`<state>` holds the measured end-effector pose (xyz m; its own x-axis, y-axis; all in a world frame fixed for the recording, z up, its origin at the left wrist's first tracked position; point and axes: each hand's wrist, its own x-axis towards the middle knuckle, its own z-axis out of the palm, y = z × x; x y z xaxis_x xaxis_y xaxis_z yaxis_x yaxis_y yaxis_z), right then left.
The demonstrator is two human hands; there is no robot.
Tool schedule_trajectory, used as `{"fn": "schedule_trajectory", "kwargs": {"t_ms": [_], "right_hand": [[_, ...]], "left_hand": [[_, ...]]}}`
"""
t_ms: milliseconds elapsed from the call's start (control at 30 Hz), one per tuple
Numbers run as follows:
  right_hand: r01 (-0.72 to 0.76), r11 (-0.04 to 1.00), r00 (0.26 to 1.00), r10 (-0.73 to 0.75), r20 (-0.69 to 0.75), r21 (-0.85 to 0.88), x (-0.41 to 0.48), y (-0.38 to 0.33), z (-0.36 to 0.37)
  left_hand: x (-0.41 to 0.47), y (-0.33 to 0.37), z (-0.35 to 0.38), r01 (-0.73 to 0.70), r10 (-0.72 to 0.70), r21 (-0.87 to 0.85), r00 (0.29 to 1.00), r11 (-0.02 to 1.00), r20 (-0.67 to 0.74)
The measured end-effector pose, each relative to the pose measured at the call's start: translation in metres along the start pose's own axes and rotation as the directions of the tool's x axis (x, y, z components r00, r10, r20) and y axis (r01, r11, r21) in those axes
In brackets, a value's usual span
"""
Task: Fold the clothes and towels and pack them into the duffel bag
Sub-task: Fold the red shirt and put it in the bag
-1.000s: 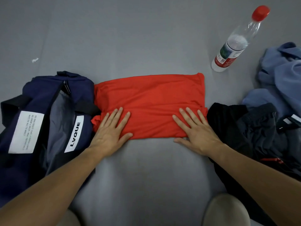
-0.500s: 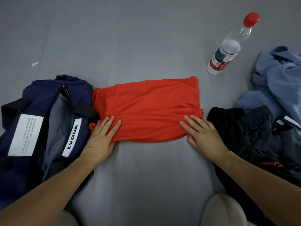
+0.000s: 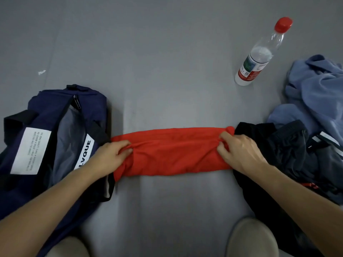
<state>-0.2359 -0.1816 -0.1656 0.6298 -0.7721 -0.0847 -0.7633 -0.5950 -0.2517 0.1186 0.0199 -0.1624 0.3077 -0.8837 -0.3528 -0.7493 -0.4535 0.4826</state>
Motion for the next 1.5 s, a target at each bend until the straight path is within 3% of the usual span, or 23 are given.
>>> {"fn": "schedule_trajectory", "kwargs": {"t_ms": [100, 200, 267, 333, 400, 467, 567, 700, 800, 867, 933, 1000, 1133, 1233, 1367, 1500], "right_hand": [[-0.034, 0.995, 0.999, 0.034, -0.005, -0.089, 0.028, 0.002, 0.011], [0.106, 0.990, 0.983, -0.118, -0.142, -0.090, 0.033, -0.006, 0.023], [0.269, 0.958, 0.960, -0.275, -0.053, -0.102, 0.024, -0.013, 0.031], [0.312, 0.939, 0.941, -0.286, 0.179, -0.143, 0.012, -0.011, 0.040], [0.266, 0.946, 0.933, -0.204, 0.298, -0.187, 0.003, -0.003, 0.046], [0.207, 0.961, 0.943, -0.148, 0.297, -0.181, -0.006, -0.003, 0.049], [0.141, 0.977, 0.967, -0.100, 0.236, -0.162, -0.030, -0.021, 0.049], [0.232, 0.967, 0.954, -0.205, 0.219, -0.108, -0.086, -0.049, 0.059], [0.311, 0.948, 0.924, -0.283, 0.256, -0.074, -0.116, -0.070, 0.066], [0.356, 0.933, 0.906, -0.329, 0.266, -0.060, -0.125, -0.078, 0.069], [0.446, 0.892, 0.866, -0.410, 0.286, -0.074, -0.130, -0.080, 0.069], [0.553, 0.826, 0.807, -0.499, 0.317, -0.107, -0.133, -0.075, 0.070], [0.651, 0.750, 0.732, -0.579, 0.361, -0.118, -0.127, -0.058, 0.076], [0.684, 0.720, 0.703, -0.609, 0.368, -0.115, -0.118, -0.048, 0.080], [0.628, 0.765, 0.767, -0.575, 0.285, -0.146, -0.104, -0.056, 0.091], [0.493, 0.860, 0.863, -0.464, 0.199, -0.131, -0.083, -0.077, 0.094]], "left_hand": [[0.025, 0.005, 0.007, 0.015, 0.022, 0.159, 0.973, 0.987, -0.229], [0.037, 0.028, 0.015, -0.061, 0.217, 0.366, 0.890, 0.929, -0.401], [0.028, 0.046, 0.038, -0.139, 0.296, 0.392, 0.880, 0.909, -0.373], [0.009, 0.057, 0.069, -0.048, 0.154, 0.358, 0.949, 0.933, -0.274], [-0.003, 0.051, 0.093, 0.062, 0.009, 0.355, 0.981, 0.933, -0.195], [0.013, 0.039, 0.091, 0.022, 0.047, 0.401, 0.986, 0.916, -0.161], [0.065, 0.028, 0.059, -0.162, 0.241, 0.566, 0.968, 0.809, -0.068], [0.113, 0.045, 0.024, -0.263, 0.352, 0.667, 0.936, 0.697, 0.002], [0.113, 0.068, 0.030, -0.168, 0.316, 0.601, 0.937, 0.781, -0.148], [0.107, 0.076, 0.044, -0.057, 0.204, 0.485, 0.945, 0.873, -0.257], [0.105, 0.074, 0.054, 0.096, 0.005, 0.372, 0.965, 0.923, -0.261], [0.106, 0.066, 0.058, 0.147, -0.093, 0.322, 0.979, 0.935, -0.180], [0.119, 0.055, 0.049, -0.008, 0.033, 0.402, 0.998, 0.916, -0.056], [0.119, 0.068, 0.040, -0.068, 0.118, 0.460, 0.990, 0.886, -0.081], [0.049, 0.089, 0.065, -0.329, 0.396, 0.350, 0.907, 0.877, -0.140], [-0.035, 0.072, 0.105, -0.427, 0.471, 0.256, 0.871, 0.867, -0.141]]}}
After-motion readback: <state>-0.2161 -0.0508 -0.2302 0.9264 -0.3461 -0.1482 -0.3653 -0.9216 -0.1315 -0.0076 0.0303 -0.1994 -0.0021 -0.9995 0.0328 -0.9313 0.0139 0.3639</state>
